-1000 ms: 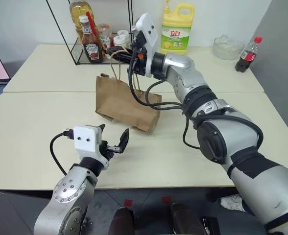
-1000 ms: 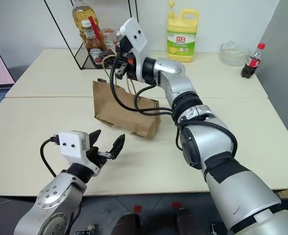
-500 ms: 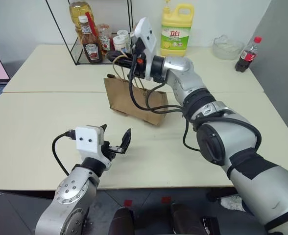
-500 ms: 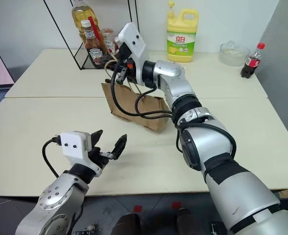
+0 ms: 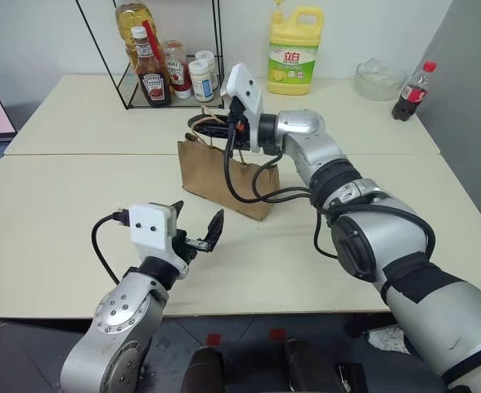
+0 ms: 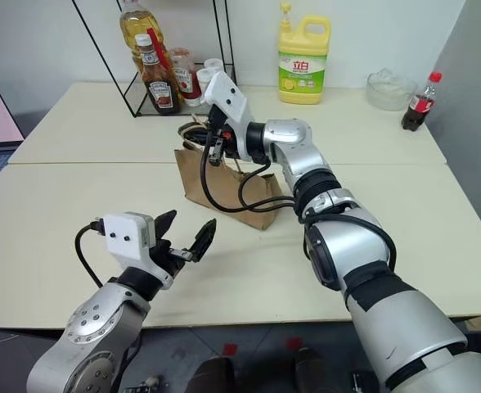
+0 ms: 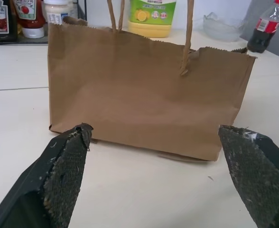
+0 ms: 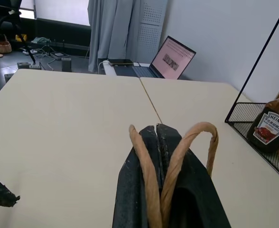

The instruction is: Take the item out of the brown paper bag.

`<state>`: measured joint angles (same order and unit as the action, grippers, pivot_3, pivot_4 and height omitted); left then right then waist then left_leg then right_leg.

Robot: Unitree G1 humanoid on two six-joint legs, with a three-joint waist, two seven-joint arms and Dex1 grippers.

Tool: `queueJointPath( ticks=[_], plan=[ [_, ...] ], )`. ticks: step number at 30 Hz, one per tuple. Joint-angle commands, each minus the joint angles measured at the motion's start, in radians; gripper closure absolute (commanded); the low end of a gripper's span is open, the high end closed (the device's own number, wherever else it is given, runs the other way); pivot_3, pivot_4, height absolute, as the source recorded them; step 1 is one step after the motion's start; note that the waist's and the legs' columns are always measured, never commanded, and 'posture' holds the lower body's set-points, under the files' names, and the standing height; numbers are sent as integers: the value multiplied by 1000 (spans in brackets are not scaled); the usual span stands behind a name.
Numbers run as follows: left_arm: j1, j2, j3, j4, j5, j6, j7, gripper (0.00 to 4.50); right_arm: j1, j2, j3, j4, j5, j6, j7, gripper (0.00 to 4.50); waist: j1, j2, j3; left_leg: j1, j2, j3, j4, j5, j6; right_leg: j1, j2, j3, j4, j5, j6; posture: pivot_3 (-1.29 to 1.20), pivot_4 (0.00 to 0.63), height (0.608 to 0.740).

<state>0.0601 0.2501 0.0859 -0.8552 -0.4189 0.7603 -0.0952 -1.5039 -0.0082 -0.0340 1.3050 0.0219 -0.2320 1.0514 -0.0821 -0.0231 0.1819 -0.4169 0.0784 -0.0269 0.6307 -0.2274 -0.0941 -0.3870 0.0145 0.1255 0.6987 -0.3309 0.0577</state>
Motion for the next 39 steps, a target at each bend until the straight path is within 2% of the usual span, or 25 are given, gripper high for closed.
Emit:
queueJointPath(
  ticks=[1,3,6,16,19,25,32,33,36,39],
  plan=[
    [-10,9,4,-17,-7,-8,-9,0,-4,-16,6,-49,-3,-11,24,4455,0,0,0,0,0,0,0,0,0,0,0,0,0,0,0,0,150,740],
    [-11,12,6,-12,-7,-11,-14,0,0,-23,13,-51,-8,-7,28,4297,0,0,0,0,0,0,0,0,0,0,0,0,0,0,0,0,150,740],
    [-17,16,6,-6,-8,-12,-19,0,5,-37,22,-56,-8,0,48,3575,0,0,0,0,0,0,0,0,0,0,0,0,0,0,0,0,150,740],
    [-54,58,31,41,-24,-18,-65,0,94,-164,31,-163,17,67,177,14,3,0,0,0,0,-1,0,0,0,1,0,0,0,0,0,0,150,740],
    [-89,89,50,88,-33,-28,-105,0,177,-223,36,-311,47,158,233,14,5,0,0,0,0,-1,1,0,0,2,0,-1,0,0,0,0,150,740],
    [-160,163,75,189,-46,-52,-199,0,347,-312,56,-697,111,402,246,14,4,0,0,0,0,-1,1,0,0,1,0,-1,0,0,0,0,150,740],
    [-316,340,109,383,-100,-64,-423,0,541,-440,21,-1160,232,764,166,14,7,0,0,0,0,-2,1,0,0,1,0,-2,0,0,0,0,150,740],
    [-355,375,108,435,-93,-84,-465,0,567,-451,6,-1225,256,823,135,14,8,0,0,0,0,-2,1,0,1,1,0,-2,-1,0,0,0,150,740],
    [-645,463,54,806,51,-287,-541,0,753,-441,-46,-1536,276,994,-70,14,26,-1,0,-1,0,-5,1,0,3,2,1,-4,-1,0,0,0,150,740],
    [-879,464,-22,1124,162,-469,-591,0,904,-351,-73,-1774,301,1153,-269,14,39,-1,0,-1,-1,-8,0,0,2,2,2,-5,-1,0,0,0,150,740]
  ],
)
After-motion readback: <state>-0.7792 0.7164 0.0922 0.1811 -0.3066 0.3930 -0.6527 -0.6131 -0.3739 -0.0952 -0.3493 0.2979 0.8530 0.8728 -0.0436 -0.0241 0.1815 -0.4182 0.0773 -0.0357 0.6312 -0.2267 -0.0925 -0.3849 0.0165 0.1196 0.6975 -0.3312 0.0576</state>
